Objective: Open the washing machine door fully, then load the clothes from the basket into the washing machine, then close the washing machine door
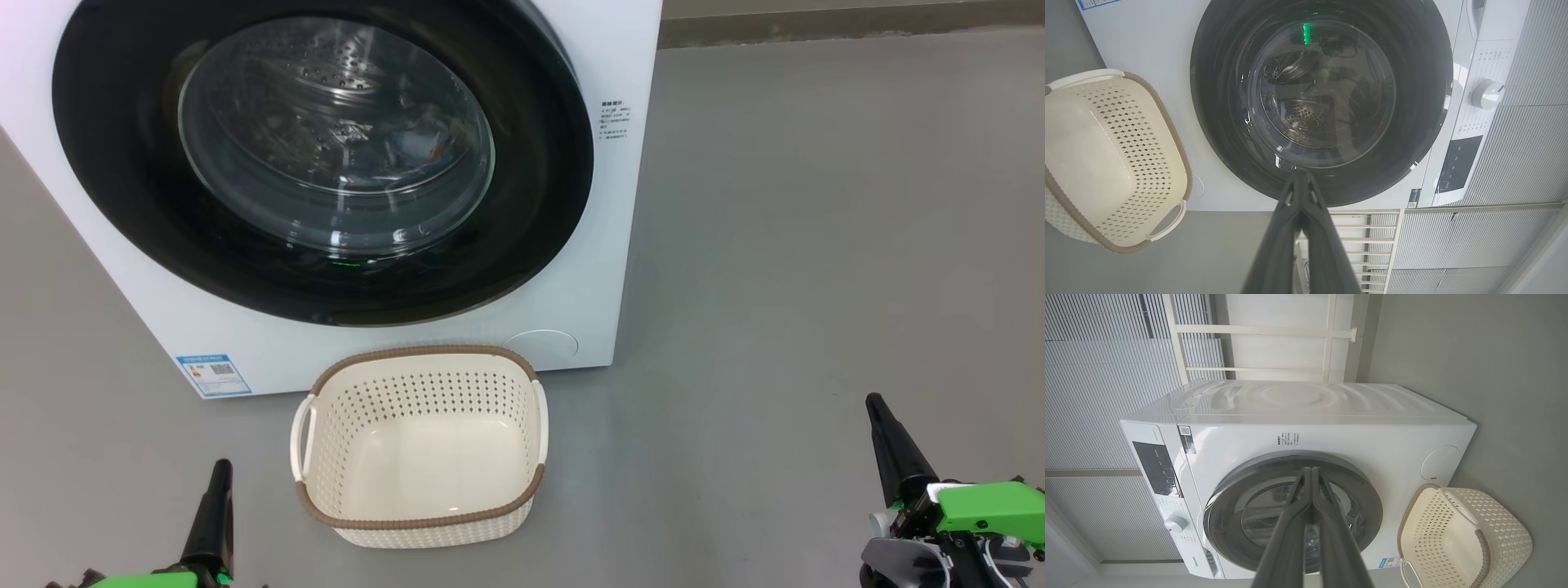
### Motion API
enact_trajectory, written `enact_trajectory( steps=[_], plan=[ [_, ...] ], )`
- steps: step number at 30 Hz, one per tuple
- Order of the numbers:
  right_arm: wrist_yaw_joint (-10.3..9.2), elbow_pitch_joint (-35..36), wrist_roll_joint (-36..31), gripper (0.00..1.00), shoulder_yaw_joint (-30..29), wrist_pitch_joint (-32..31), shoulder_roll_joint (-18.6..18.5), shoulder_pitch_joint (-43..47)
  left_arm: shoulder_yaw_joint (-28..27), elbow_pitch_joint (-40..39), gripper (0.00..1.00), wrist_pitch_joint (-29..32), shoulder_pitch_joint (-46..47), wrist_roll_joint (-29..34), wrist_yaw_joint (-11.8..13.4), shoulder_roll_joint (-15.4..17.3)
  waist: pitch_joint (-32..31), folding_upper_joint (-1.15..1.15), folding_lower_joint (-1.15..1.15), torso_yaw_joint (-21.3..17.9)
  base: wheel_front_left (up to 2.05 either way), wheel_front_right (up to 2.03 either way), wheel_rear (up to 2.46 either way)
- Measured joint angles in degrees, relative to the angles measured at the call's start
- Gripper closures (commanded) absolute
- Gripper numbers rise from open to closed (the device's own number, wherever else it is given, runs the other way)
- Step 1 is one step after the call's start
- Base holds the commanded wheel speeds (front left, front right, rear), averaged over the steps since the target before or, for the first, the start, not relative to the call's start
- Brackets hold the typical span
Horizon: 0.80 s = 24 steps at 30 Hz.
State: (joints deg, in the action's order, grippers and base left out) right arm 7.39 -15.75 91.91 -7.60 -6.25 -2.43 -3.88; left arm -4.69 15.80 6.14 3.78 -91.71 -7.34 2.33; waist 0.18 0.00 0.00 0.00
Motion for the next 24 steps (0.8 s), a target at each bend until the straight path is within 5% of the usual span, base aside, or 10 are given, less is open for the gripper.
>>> enact_trajectory(
  steps=[24],
  plan=[
    [0.0,0.0,0.0,1.0,-0.01,0.0,0.01,-0.01,0.0,0.0,1.0,0.0,0.0,0.0,0.0,0.0,0.0,0.0,0.0,0.0,0.0,0.0,0.0]
  ],
)
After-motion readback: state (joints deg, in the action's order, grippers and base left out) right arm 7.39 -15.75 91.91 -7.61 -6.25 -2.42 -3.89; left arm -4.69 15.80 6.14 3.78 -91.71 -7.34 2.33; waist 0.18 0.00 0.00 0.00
